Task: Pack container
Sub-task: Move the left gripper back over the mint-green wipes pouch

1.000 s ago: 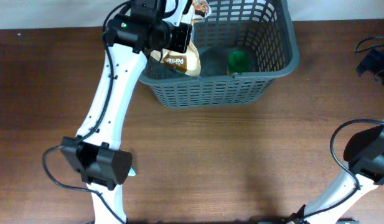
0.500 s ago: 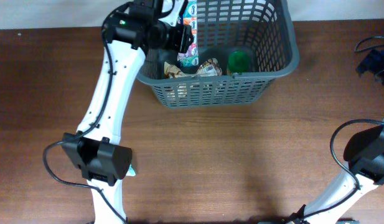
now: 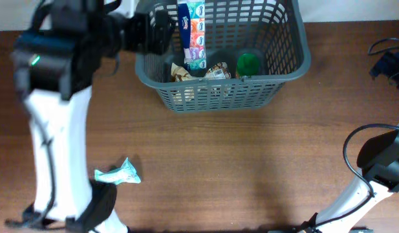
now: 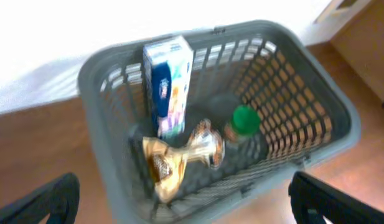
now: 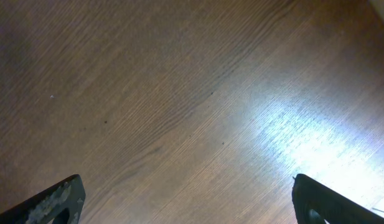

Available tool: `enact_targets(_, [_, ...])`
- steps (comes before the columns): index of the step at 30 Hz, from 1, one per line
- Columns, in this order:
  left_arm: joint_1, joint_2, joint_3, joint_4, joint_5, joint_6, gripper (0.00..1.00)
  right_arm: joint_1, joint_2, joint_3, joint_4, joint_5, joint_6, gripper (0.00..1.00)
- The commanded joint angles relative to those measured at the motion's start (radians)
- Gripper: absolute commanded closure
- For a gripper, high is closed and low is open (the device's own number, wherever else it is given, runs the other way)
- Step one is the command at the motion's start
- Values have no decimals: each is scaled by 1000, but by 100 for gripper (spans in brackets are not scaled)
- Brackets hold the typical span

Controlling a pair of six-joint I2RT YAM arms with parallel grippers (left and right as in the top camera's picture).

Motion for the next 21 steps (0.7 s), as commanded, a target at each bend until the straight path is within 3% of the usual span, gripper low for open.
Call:
enact_targets(1, [1,-24,2,-119,-73,12,1,-4,-1,-6,2,-2,9,1])
enact_targets(4, [1,-26,-1,-249,-145,12,1,-4,-1,-6,2,-2,9,1])
enact_targets(8, [1,-62,-86,-249,-167,-25,1,-4,-1,-6,2,-1,9,1])
enact_targets(12, [4,-91,-178,-249,-216,-155,1,-4,-1,-6,2,-2,9,1])
enact_targets(14, [5,-106,-233,-249,-318,-311,1,-4,-1,-6,2,-2,9,1])
enact_targets(16, [23,-132,-304,-249,-425,-569,1,-4,-1,-6,2,-1,9,1])
enact_targets(21, [71,-238,-579,-249,-468,-1192,1,-4,-1,-6,2,-2,9,1])
